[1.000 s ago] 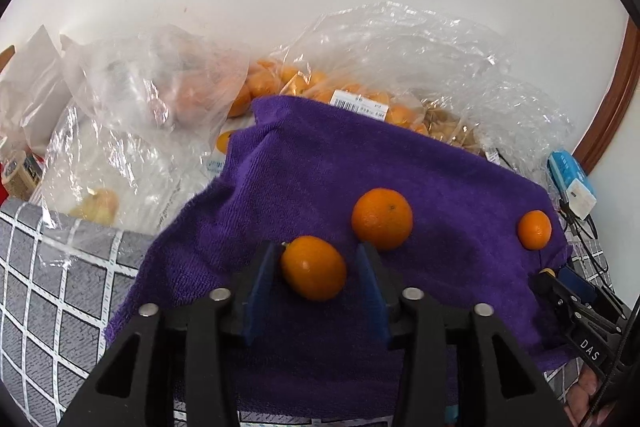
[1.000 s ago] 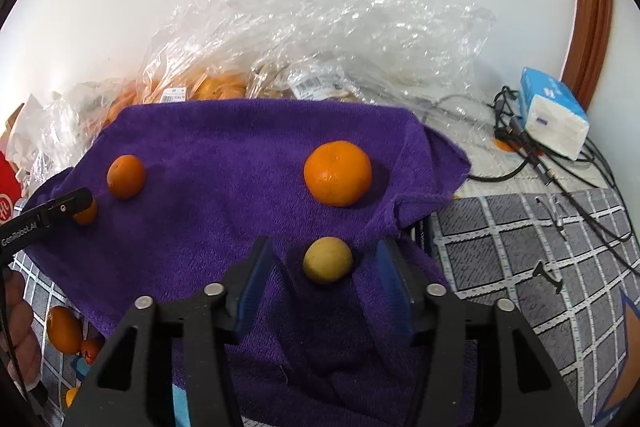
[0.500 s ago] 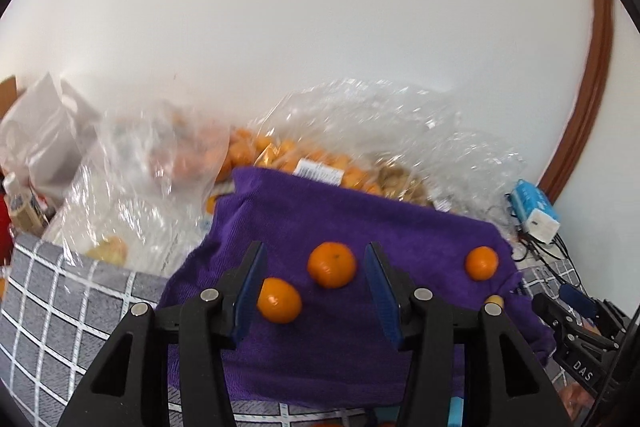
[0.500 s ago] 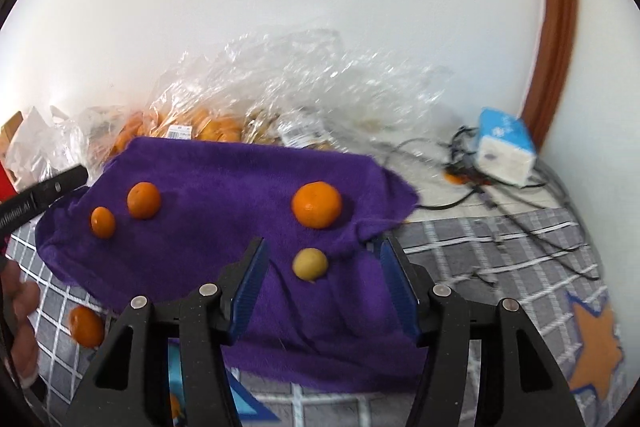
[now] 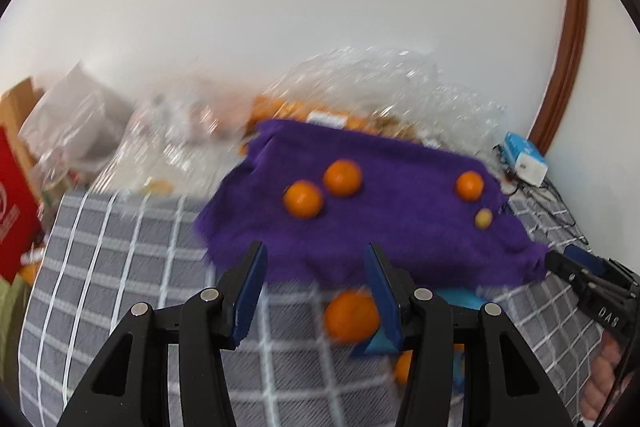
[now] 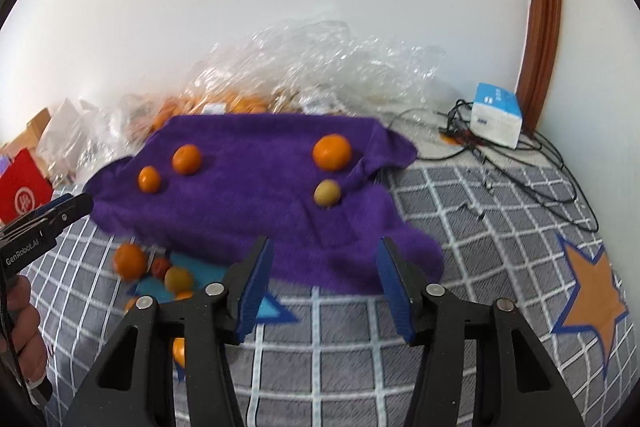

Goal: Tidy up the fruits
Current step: 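Grasp an orange on the blue cloth with the right gripper while the left gripper returns there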

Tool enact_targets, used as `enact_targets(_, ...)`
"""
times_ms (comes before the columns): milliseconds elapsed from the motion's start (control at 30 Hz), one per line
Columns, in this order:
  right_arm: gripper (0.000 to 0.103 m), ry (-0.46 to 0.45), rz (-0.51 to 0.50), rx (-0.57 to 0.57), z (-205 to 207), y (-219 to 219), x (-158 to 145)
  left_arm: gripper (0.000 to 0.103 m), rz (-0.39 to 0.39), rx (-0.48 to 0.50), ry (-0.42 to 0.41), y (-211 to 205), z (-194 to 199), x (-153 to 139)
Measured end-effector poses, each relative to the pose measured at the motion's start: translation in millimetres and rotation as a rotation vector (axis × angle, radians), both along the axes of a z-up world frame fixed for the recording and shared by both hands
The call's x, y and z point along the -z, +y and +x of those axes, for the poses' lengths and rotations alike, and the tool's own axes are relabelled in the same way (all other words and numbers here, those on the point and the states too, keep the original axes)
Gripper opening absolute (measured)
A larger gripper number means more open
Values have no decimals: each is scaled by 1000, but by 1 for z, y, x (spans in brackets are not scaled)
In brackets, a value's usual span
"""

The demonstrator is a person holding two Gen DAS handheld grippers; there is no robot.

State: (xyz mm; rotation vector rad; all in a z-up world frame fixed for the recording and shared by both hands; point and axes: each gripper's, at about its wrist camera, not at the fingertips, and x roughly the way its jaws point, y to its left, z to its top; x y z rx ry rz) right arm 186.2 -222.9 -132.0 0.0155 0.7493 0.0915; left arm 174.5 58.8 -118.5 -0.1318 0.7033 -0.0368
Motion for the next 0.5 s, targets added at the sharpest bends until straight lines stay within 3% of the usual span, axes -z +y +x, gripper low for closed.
enact_targets(167,43,48,34,-53,-14,11,19,48,-64,-44,83,30,-18,36)
enact_targets(333,45,88,98,-146,-31,29,30,49,-106,-56,112,41,-26,54)
enact_targets(500,48,108,99,-199,-38,50,40,49,-86,-46,125,36,-29,58)
